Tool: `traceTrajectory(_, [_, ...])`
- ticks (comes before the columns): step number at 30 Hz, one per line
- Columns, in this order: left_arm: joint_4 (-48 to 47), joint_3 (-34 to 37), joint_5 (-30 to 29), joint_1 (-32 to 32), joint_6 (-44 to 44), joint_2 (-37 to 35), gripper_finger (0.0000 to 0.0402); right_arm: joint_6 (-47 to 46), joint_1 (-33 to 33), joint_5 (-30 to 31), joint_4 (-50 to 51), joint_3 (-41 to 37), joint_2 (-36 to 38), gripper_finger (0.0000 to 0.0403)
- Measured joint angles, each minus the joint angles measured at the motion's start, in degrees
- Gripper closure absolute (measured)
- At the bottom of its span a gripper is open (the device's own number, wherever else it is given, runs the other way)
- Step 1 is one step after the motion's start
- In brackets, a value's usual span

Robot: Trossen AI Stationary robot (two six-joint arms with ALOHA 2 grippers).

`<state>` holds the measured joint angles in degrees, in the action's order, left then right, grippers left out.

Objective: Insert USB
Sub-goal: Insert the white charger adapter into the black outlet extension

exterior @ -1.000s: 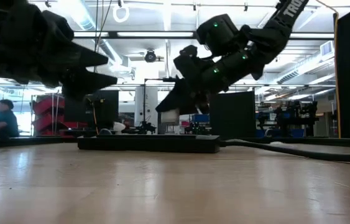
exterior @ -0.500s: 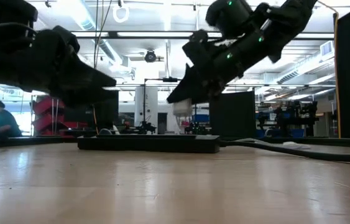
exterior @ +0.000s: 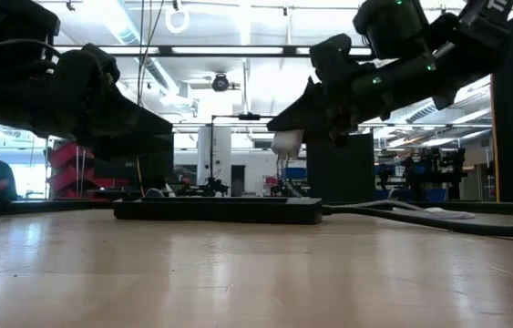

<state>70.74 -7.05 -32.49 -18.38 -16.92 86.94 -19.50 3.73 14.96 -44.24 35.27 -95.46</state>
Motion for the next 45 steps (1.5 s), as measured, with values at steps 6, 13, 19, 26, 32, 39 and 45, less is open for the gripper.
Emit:
traceTrajectory(6, [0.04,0.00,-0.02,0.84,-1.39,0.00,0.0106,1.59,1.26,0.70,0.55,0.43,0.00,0.0287])
traceTrajectory(13, [0.15,0.00,-0.02,1.56,-1.56,0.00,0.0106,1.57,3.20,3.85,0.46,0.75,-1.05,0.0287])
traceTrajectory(19, [0.11,-0.68,-0.02,1.54,-1.59,0.00,0.0106,3.20,4.06,4.60,2.22,6.16,-7.03,0.0287])
traceTrajectory(26, [-0.66,-0.92,0.17,1.50,-3.07,0.00,0.0106,4.11,2.90,5.52,2.63,7.18,-8.11,0.0287])
traceTrajectory(32, [-0.58,-0.92,0.19,1.50,-3.01,0.01,0.0106,2.85,2.64,6.53,7.18,7.10,-8.11,0.0287])
traceTrajectory(39, [-0.65,-0.92,0.20,1.48,-2.96,0.00,0.0106,2.97,2.64,6.45,8.89,7.10,-8.11,0.0287])
traceTrajectory(45, [-1.07,-0.92,0.18,1.48,-2.94,0.02,0.0106,6.30,2.66,5.21,9.64,7.10,-8.11,0.0287])
